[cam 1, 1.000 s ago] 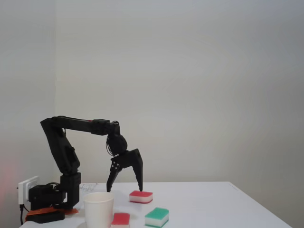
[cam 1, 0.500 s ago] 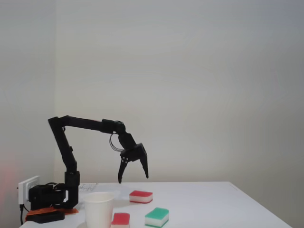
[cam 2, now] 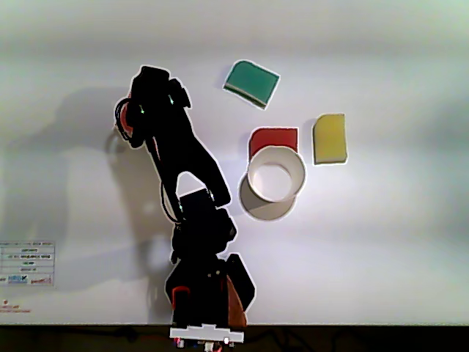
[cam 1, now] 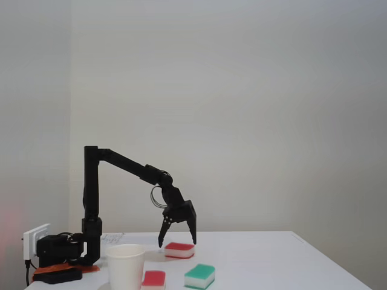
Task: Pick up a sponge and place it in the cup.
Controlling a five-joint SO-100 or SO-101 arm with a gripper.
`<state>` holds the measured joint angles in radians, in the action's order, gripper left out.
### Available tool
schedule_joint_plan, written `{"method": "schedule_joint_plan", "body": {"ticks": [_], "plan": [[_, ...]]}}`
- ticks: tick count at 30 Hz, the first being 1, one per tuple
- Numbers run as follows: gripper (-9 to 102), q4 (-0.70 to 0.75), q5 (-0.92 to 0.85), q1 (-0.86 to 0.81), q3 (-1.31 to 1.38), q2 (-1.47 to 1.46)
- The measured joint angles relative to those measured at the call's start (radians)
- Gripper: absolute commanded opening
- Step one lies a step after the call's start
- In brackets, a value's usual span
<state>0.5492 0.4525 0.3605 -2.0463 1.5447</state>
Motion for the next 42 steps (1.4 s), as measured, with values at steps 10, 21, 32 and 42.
{"method": "schedule_joint_plan", "body": {"ticks": [10,21,32,42], "plan": [[26,-0.067,0.087,-0.006,0.086,-0.170],[5,-0.109,0.107,-0.014,0.104,-0.222],[0,0.098,0.031,-0.078,0.031,-0.015],[0,0.755,0.057,-0.172,0.265,0.383]]}}
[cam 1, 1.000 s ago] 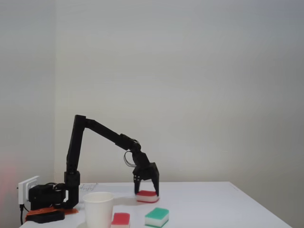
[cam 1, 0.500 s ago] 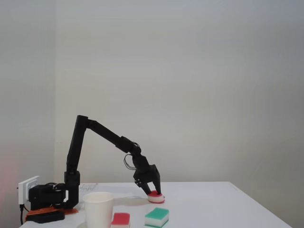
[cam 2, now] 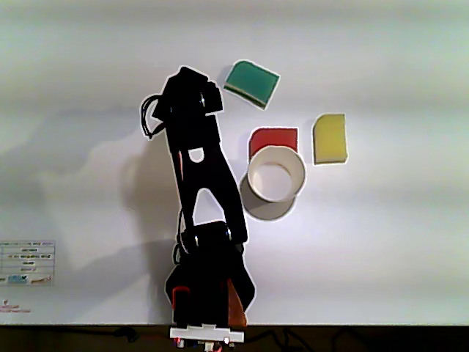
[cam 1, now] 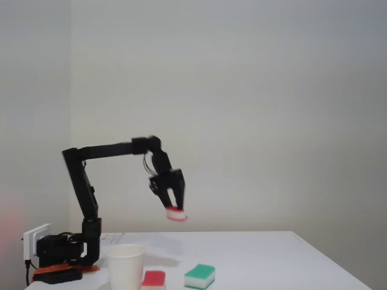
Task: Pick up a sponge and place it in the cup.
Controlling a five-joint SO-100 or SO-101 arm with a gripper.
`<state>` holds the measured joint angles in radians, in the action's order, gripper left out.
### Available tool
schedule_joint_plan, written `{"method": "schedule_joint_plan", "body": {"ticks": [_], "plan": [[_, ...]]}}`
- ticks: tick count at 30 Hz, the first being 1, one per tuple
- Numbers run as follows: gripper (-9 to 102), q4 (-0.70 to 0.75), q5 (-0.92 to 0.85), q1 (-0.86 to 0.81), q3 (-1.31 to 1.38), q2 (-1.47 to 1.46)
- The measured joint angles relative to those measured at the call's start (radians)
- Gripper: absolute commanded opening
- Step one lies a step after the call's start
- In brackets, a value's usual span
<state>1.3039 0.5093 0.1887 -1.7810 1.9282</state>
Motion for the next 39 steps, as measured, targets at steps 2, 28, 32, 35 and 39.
{"method": "schedule_joint_plan", "body": {"ticks": [2,28,32,35,39], "plan": [[0,0.072,-0.054,-0.066,-0.002,0.092],[10,0.031,-0.557,-0.726,-0.611,0.638],[37,-0.014,-0.568,-0.739,-0.618,0.623],[41,-0.038,-0.618,-0.764,-0.618,0.606],[41,-0.058,-0.646,-0.759,-0.615,0.588]]}}
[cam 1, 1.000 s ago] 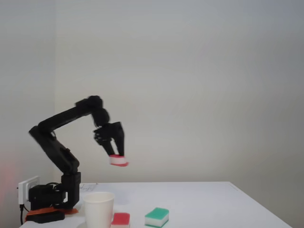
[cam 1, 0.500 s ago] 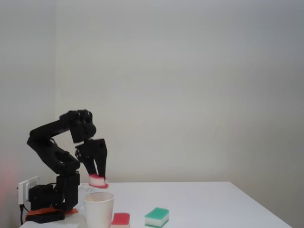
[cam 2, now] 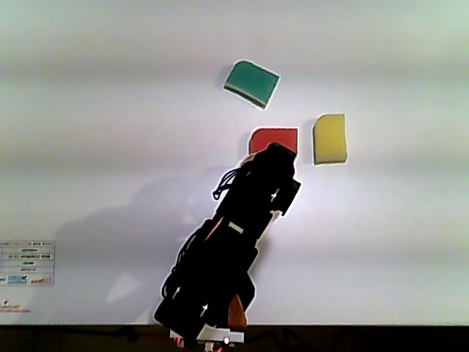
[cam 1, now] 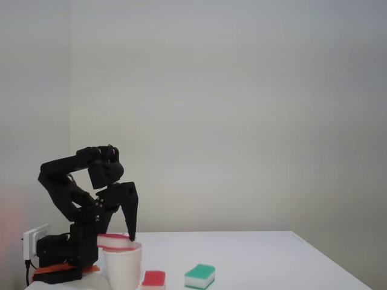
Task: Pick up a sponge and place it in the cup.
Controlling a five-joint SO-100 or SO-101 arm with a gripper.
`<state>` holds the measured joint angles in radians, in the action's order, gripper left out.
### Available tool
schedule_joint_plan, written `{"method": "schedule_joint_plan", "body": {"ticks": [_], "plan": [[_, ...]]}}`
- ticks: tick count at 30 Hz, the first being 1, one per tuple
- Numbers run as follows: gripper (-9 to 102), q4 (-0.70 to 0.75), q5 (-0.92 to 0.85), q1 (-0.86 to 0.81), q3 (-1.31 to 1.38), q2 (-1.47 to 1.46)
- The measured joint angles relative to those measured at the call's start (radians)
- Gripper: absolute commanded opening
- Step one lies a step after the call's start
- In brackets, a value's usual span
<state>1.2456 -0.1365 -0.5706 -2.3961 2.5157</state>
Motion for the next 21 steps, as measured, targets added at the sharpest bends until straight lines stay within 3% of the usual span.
{"method": "schedule_joint_plan", "body": {"ticks": [8,13,18,21], "plan": [[41,0.026,-0.002,-0.020,0.075,-0.067],[41,0.132,-0.011,0.021,0.242,-0.123],[4,0.218,-0.003,0.041,0.379,-0.106],[0,0.259,-0.006,0.057,0.390,-0.051]]}}
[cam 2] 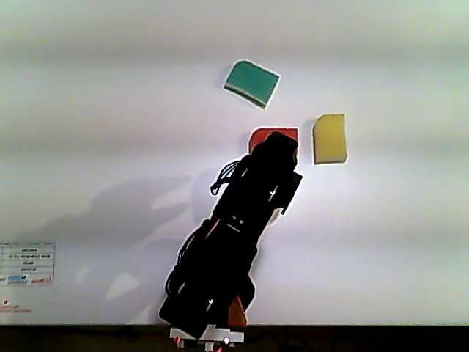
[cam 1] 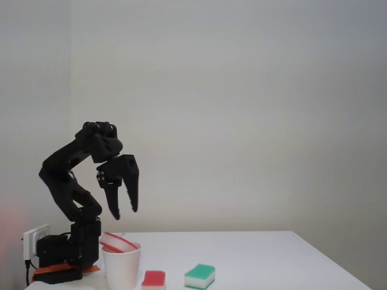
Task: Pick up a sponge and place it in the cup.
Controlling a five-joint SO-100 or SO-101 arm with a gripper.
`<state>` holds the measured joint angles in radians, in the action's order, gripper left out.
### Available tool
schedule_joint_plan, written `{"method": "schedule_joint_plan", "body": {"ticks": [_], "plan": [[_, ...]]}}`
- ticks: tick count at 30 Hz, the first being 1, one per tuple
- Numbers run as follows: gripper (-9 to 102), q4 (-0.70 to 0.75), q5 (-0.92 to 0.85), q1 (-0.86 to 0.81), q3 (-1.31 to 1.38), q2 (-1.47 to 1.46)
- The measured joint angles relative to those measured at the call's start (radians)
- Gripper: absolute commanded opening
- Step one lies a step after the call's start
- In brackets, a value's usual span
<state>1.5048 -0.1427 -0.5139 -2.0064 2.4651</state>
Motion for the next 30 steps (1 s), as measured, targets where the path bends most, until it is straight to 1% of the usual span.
{"method": "schedule_joint_plan", "body": {"ticks": [5,7,14,16,18,21,23,26,30], "plan": [[0,0.009,0.048,0.067,-0.144,0.202],[0,0.005,0.080,0.121,-0.270,0.330],[0,-0.055,0.086,0.276,-0.756,0.733],[0,-0.064,0.086,0.301,-0.857,0.770],[0,-0.141,0.087,0.350,-0.951,0.779],[0,-0.206,0.074,0.397,-1.046,0.793],[0,-0.179,0.060,0.431,-1.055,0.795],[0,-0.170,0.091,0.457,-1.068,0.795],[0,-0.170,0.094,0.453,-1.071,0.795]]}}
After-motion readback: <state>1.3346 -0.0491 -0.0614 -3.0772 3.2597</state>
